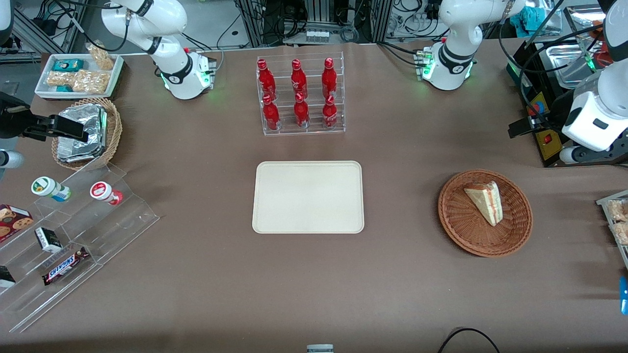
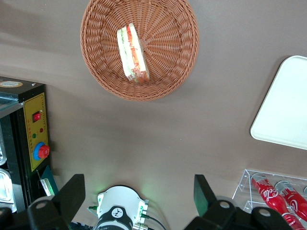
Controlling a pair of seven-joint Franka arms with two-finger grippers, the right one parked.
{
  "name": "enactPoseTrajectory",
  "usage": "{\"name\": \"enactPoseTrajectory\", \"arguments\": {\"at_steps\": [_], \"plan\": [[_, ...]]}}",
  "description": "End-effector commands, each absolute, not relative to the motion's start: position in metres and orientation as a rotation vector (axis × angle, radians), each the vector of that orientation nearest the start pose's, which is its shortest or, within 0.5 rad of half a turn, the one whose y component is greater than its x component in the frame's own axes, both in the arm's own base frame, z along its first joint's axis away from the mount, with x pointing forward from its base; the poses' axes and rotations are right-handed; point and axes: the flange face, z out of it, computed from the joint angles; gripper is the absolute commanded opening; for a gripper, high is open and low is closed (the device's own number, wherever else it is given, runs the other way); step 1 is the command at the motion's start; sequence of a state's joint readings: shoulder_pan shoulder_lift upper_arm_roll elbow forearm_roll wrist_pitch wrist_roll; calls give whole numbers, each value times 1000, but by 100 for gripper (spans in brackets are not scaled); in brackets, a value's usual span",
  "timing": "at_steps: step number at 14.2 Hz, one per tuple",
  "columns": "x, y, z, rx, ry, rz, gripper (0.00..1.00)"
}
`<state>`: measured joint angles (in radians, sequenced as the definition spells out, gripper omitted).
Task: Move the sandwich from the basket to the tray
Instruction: 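Move the left gripper over the wicker basket above the wrapped sandwich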
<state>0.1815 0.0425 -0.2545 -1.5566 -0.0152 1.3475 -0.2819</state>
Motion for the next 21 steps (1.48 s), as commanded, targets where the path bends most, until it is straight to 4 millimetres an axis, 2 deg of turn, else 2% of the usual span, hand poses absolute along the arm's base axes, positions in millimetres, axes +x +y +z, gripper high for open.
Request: {"name": "enactPoseTrajectory", "arguments": {"at_steps": [1, 16, 19, 21], "plan": [[540, -38, 595, -3097, -346, 383, 100], [542, -36, 592, -3085, -356, 391, 100], [546, -34, 580, -3065, -424, 432, 100], [558, -23, 556, -3049, -497, 500, 100]]}}
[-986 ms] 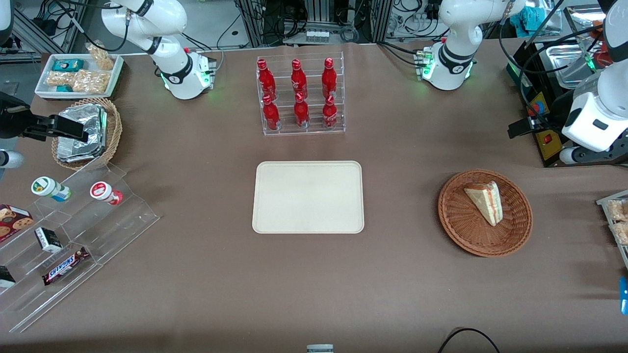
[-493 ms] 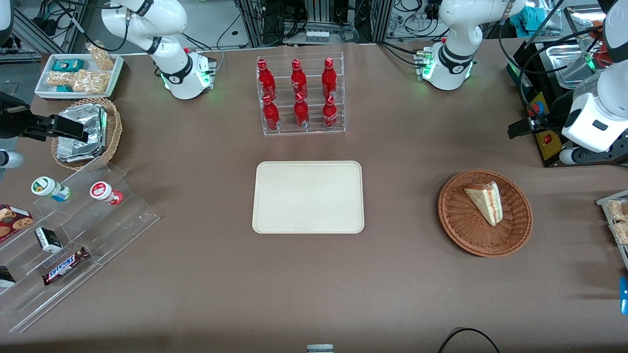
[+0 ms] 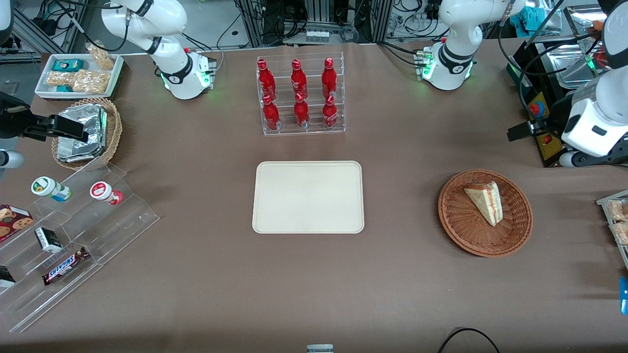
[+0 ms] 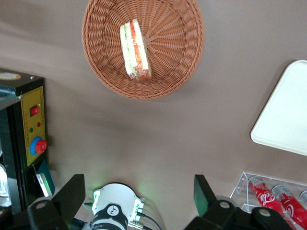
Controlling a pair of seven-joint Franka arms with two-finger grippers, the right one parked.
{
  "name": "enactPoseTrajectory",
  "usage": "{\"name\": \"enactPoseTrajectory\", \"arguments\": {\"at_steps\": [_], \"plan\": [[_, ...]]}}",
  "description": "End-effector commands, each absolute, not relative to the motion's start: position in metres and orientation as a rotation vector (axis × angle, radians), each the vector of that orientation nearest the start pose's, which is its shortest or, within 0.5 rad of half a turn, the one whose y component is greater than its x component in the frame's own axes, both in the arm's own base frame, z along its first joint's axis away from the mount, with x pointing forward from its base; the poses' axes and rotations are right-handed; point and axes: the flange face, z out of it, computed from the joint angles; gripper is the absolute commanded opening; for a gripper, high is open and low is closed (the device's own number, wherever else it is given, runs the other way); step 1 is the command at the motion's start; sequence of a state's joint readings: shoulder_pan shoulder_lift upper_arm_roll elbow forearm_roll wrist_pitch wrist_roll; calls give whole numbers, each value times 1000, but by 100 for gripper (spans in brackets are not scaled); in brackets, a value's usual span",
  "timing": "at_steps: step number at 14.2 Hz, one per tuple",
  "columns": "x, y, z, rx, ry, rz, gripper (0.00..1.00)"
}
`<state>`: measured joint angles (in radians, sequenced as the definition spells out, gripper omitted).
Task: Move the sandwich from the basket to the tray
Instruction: 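Move the left gripper over the wicker basket above the wrapped sandwich, then lower the left gripper onto the sandwich and close it around it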
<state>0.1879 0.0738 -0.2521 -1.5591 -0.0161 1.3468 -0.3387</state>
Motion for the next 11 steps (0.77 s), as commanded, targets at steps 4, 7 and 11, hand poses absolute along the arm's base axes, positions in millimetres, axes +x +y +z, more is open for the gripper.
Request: {"name": "enactPoseTrajectory", "arguments": {"at_steps": [4, 7, 11], "plan": [[582, -14, 481, -3008, -533, 516, 100], [577, -5, 403, -3035, -568, 384, 100], [575, 3, 352, -3067, -591, 262, 100]]}}
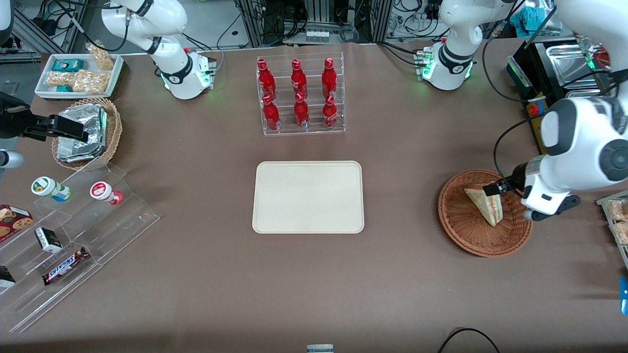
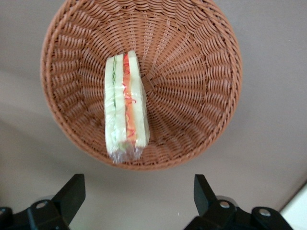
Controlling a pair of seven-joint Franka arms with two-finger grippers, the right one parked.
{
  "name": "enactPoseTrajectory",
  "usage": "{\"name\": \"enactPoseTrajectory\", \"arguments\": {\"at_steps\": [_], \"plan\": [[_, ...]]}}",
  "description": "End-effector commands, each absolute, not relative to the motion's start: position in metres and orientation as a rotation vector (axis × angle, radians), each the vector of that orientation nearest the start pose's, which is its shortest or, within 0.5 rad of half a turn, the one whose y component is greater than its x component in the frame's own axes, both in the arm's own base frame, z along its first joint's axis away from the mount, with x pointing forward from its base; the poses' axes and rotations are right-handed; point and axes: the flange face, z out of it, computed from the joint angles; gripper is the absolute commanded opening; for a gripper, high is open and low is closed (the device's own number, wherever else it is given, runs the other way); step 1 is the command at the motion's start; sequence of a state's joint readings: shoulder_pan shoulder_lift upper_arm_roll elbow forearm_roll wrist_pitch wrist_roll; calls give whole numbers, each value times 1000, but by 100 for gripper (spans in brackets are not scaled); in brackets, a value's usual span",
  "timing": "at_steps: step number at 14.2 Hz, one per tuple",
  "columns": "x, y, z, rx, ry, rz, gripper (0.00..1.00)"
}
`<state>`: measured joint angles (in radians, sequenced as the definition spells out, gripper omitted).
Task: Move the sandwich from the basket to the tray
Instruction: 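Lower the left gripper onto the sandwich and close it around it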
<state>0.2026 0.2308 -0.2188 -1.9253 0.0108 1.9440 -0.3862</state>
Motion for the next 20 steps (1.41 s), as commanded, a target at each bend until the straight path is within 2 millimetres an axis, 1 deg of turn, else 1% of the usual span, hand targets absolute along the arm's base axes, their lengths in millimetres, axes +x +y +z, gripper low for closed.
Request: {"name": "enactPoseTrajectory", "arguments": {"at_steps": [1, 4, 6, 8, 10, 12, 13, 14, 17, 18, 19, 20], "plan": [[574, 9, 340, -3068, -610, 239, 100], [571, 13, 306, -3084, -622, 191, 100], [570, 27, 290, -3077, -664, 178, 100], [572, 28, 271, -3084, -672, 160, 100], [564, 29, 246, -3092, -679, 133, 100], [553, 32, 220, -3095, -705, 86, 100], [552, 31, 215, -3097, -706, 81, 97], [551, 31, 215, -3097, -706, 83, 89], [552, 31, 216, -3100, -692, 86, 40], [552, 32, 217, -3100, -689, 85, 28], [554, 32, 222, -3099, -686, 88, 22], [558, 33, 230, -3095, -685, 109, 20]]}}
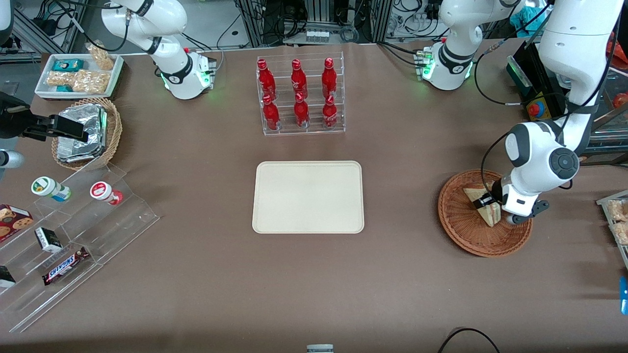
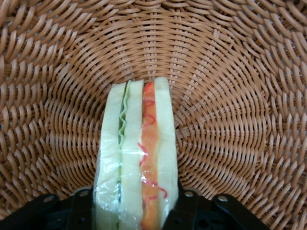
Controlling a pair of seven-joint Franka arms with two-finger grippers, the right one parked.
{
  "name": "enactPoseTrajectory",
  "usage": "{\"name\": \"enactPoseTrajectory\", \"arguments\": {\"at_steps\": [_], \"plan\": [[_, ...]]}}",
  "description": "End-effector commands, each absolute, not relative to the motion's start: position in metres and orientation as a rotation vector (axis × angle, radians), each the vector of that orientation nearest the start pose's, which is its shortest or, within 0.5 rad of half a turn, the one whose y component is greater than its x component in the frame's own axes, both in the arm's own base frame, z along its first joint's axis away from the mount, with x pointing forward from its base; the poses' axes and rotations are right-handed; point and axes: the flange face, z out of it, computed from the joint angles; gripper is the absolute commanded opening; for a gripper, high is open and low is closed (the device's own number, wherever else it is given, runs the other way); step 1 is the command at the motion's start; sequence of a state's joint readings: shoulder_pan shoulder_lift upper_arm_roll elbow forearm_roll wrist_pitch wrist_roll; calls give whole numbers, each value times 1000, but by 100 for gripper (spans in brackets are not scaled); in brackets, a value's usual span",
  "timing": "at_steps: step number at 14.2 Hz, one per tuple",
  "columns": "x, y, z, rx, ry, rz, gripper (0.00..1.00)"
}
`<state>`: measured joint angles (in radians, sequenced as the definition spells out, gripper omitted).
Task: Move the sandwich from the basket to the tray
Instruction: 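Lower the left gripper onto the sandwich and close it around it, then lift the sandwich and carry it with the left gripper to the tray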
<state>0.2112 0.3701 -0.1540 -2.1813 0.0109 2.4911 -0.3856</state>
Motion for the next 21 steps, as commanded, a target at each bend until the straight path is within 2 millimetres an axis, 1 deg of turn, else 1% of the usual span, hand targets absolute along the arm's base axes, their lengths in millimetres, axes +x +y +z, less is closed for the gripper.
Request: {"name": "enactPoseTrajectory", "arguments": {"at_steps": [1, 2, 4, 5, 6, 7, 8, 9, 10, 11, 12, 13, 14, 15, 17, 18, 19, 20, 21], "plan": [[564, 33, 242, -3089, -681, 139, 20], [569, 31, 258, -3082, -662, 183, 20], [569, 21, 286, -3076, -588, 261, 20], [567, 1, 295, -3083, -526, 265, 20], [565, -16, 300, -3084, -479, 274, 20], [564, -39, 306, -3086, -424, 277, 20], [562, -66, 310, -3083, -357, 299, 20], [558, -81, 310, -3071, -309, 352, 20], [555, -101, 313, -3062, -259, 389, 20], [554, -122, 320, -3068, -219, 395, 21], [553, -154, 327, -3073, -167, 401, 21], [547, -192, 325, -3062, -141, 426, 21], [545, -224, 325, -3062, -138, 414, 21], [548, -268, 325, -3081, -147, 400, 22], [554, -345, 321, -3116, -220, 386, 24], [553, -376, 315, -3114, -271, 378, 24], [551, -402, 306, -3104, -311, 370, 24], [544, -426, 294, -3095, -323, 372, 24], [539, -440, 287, -3095, -324, 376, 24]]}}
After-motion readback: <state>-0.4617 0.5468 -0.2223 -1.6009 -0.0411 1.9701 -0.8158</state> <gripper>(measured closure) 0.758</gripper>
